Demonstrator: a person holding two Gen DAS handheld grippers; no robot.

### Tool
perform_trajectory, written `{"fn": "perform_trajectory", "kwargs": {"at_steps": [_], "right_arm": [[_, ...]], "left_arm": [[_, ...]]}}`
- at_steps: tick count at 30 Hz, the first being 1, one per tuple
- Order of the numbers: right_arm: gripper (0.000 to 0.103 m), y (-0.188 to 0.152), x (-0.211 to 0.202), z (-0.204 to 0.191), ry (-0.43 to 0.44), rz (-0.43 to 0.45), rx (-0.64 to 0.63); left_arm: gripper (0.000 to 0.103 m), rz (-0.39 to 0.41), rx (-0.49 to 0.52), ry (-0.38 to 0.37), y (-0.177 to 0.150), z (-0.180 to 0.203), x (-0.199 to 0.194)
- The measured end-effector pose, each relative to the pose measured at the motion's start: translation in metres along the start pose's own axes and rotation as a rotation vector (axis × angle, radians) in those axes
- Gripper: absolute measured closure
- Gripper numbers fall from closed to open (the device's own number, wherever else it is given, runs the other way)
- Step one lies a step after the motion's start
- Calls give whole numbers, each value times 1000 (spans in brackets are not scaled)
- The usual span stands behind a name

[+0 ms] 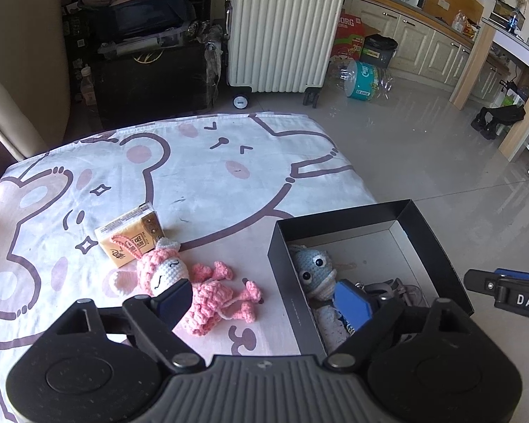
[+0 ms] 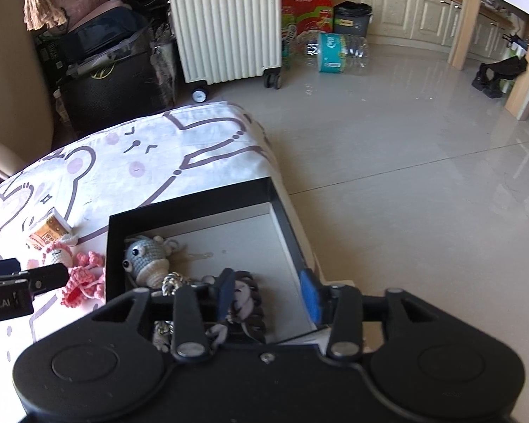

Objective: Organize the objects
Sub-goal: 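Lower the black claw clip into the black box and open the right tool, then withdraw both tools from the black box toward the bed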

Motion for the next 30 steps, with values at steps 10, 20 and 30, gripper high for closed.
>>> {"fn": "perform_trajectory", "kwargs": {"at_steps": [10,20,30], "right_arm": [[30,-3,-13,7,-39,43,-4],[0,-2,-18,4,-78,79,-56],[0,-4,-20,11,-81,90,-37]], "left_arm": [[0,-4,-6,24,-4,-4,-1],[0,-2,9,38,-6,-5,0],[0,1,23,37,-8,-3,3]]}}
Point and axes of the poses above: each gripper's, at about its wrist camera, not at the fingertips, and x roughly the way its jaws point, z to its right, y to its top, the point moved 7 cm from there along x, roughly the way its jaws point, and after that the axes turned 11 degrees about y, right-handed, at the moved point
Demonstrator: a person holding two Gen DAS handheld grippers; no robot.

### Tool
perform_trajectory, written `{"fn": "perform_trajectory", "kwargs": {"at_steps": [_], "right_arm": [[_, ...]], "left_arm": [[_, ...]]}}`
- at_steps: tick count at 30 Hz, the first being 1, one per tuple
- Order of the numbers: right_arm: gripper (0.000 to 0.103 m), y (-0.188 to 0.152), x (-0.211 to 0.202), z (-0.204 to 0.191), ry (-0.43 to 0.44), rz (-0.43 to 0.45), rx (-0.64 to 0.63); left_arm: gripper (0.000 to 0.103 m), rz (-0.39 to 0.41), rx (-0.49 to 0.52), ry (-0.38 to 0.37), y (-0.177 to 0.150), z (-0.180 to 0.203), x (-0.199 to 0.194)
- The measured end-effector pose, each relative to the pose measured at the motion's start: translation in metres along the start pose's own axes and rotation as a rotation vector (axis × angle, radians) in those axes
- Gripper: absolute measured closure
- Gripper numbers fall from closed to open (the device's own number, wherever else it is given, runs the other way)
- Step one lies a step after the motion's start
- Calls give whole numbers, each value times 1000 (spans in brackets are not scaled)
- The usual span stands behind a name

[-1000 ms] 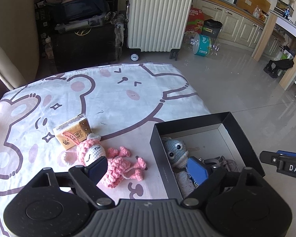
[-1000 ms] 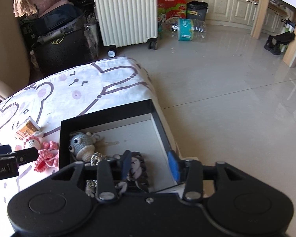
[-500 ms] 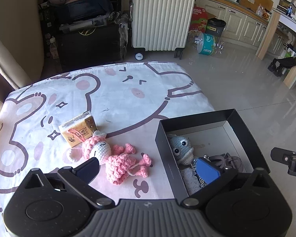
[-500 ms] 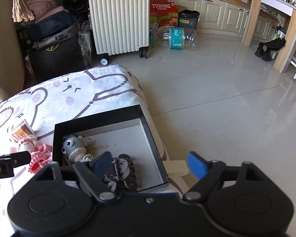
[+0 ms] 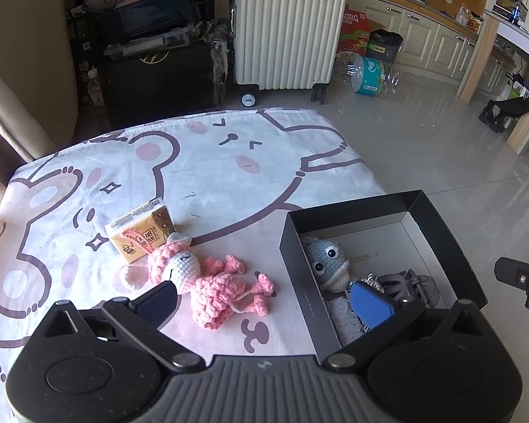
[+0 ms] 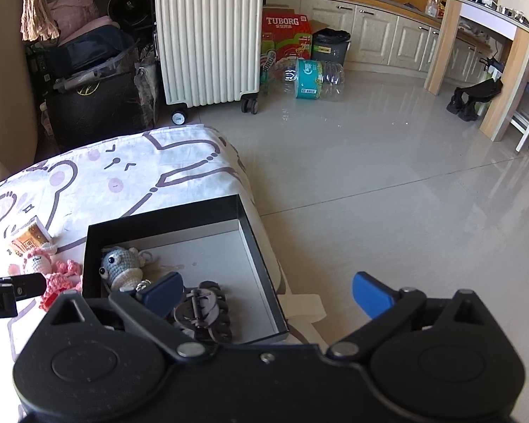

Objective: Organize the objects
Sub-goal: 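Withdraw both tools from the black box toward the bed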

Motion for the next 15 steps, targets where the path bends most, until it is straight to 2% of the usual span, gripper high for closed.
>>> {"fn": "perform_trajectory", "kwargs": {"at_steps": [15], "right_arm": [[0,-4,1,7,-20,-5,-3]], "left_arm": [[0,7,-6,-1,1,2,-1]]}}
Point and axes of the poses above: each gripper's, at about its wrist camera, not at the fingertips, and x roughly the way its jaws point, z to its right, y to its top, the point moved 7 cm from there along x, roughly the way its jaws point, and after that the axes turned 11 degrees about y, right-handed, at the moved point
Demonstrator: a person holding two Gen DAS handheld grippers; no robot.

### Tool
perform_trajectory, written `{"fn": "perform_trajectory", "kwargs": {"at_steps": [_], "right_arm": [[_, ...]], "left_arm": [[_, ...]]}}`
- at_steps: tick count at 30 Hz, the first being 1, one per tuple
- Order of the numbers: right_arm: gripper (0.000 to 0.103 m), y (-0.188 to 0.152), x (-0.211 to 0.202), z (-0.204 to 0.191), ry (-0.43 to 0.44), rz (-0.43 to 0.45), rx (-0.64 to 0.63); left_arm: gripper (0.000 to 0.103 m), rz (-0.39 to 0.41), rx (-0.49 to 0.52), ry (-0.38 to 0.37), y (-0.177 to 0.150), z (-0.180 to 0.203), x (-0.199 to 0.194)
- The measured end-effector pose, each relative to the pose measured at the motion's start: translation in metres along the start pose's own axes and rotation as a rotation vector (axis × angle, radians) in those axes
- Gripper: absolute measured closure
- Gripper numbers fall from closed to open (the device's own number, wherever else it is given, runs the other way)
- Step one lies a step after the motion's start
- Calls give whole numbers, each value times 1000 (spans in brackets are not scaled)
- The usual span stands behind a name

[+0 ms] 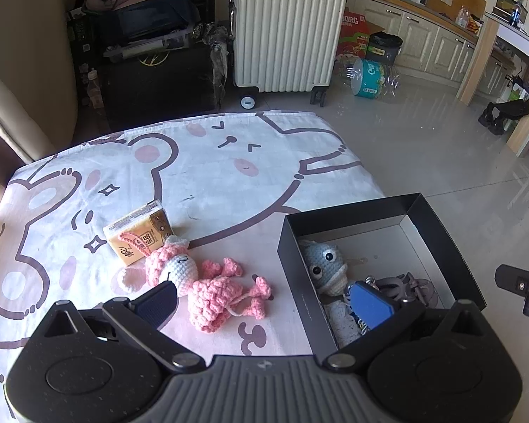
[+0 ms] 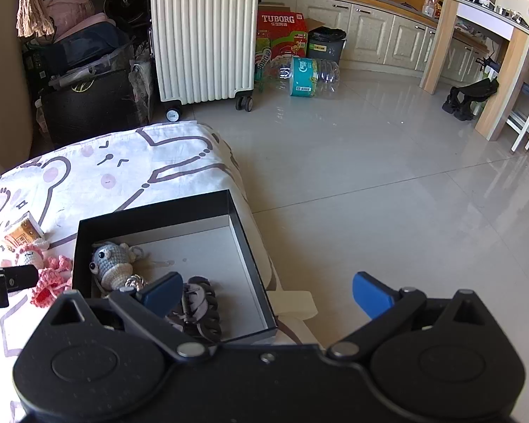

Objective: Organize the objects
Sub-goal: 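Withdraw both tools from the black box toward the bed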

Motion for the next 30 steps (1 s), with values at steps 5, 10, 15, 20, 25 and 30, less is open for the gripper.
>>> {"fn": "perform_trajectory", "kwargs": {"at_steps": [5,10,15,20,25,30], "right_arm": [[0,-1,1,1,-5,3,4],[0,0,2,1,-2,5,5],[0,2,4,-7,7,11,4],[0,4,11,-22,25,5,-11],[0,8,17,-44,47,5,-38],[0,11,22,-69,83,5,-62]], "left_arm": [[0,2,-3,-1,0,-1,0],[0,2,-13,0,1,-7,2],[0,6,-26,13,1,-20,2],[0,7,-53,37,1,-43,2],[0,10,-88,66,0,-69,1],[0,15,-117,93,-3,-97,-2]]}}
Point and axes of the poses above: each gripper's, at about its wrist camera, not at the fingertips, and x roughly the way its jaws point, z to its right, y to its top, the point moved 7 cm from there along x, roughly the way its jaws point, and after that the axes turned 11 degrees about y, right-handed, at the moved point
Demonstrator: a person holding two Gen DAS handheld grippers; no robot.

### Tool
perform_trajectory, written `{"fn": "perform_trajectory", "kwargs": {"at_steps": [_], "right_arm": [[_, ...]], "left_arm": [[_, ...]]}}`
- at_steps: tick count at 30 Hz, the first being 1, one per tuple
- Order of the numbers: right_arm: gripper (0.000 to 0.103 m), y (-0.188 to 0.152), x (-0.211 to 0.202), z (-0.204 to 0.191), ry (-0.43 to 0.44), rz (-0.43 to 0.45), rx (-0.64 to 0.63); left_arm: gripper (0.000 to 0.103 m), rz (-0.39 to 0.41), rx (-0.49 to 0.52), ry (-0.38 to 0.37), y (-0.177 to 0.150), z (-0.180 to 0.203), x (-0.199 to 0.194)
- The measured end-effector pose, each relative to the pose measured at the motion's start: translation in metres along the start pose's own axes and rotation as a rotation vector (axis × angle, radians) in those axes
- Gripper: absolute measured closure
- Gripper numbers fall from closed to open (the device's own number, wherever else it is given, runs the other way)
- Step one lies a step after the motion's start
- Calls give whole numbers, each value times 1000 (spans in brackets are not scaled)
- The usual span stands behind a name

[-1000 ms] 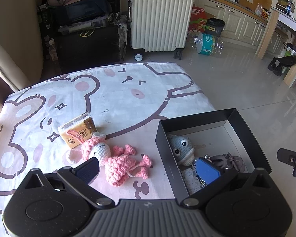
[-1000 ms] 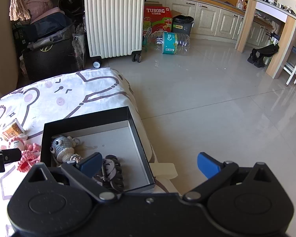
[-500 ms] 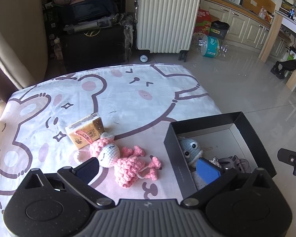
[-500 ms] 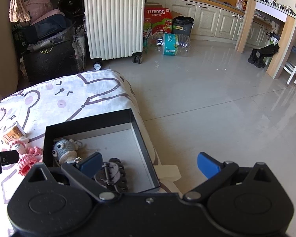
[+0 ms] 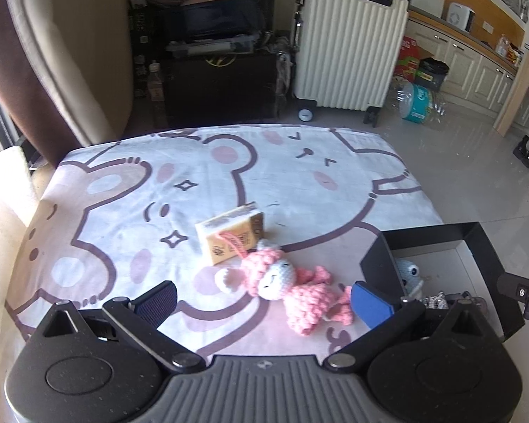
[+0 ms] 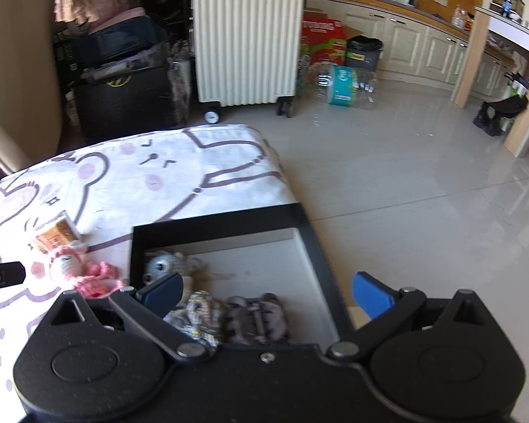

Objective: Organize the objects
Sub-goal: 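Withdraw both tools from the black box toward the bed, then move the right tool toward the pink crocheted doll while the left tool moves toward the tan box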

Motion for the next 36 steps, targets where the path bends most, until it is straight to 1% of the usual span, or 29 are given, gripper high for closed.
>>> {"fn": "perform_trajectory", "kwargs": {"at_steps": [8,16,20,25,28,32,36], "right_arm": [[0,5,8,-44,60,1,-51],[0,9,12,-79,113,8,-89],[0,10,14,-93,142,13,-110],[0,10,17,-106,157,13,-140],[0,9,19,-113,163,11,-166],[0,7,24,-124,168,15,-211],[0,5,29,-140,186,23,-281]], "left_arm": [[0,4,-61,45,-1,-44,0],[0,20,-91,72,-1,-72,-1],[0,41,-107,85,0,-82,-2],[0,73,-129,77,5,-87,-5],[2,93,-123,62,9,-86,-6],[7,113,-102,29,14,-80,-5],[12,129,-59,26,17,-75,1]]}}
Point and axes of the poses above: each gripper's, at about its wrist camera, not at the fingertips, and x roughly the way its jaws point, z to its right, y to its top, the point moved 7 cm from there along x, roughly the way its jaws point, and after that the axes turned 11 degrees about y, right-handed, at the moved point
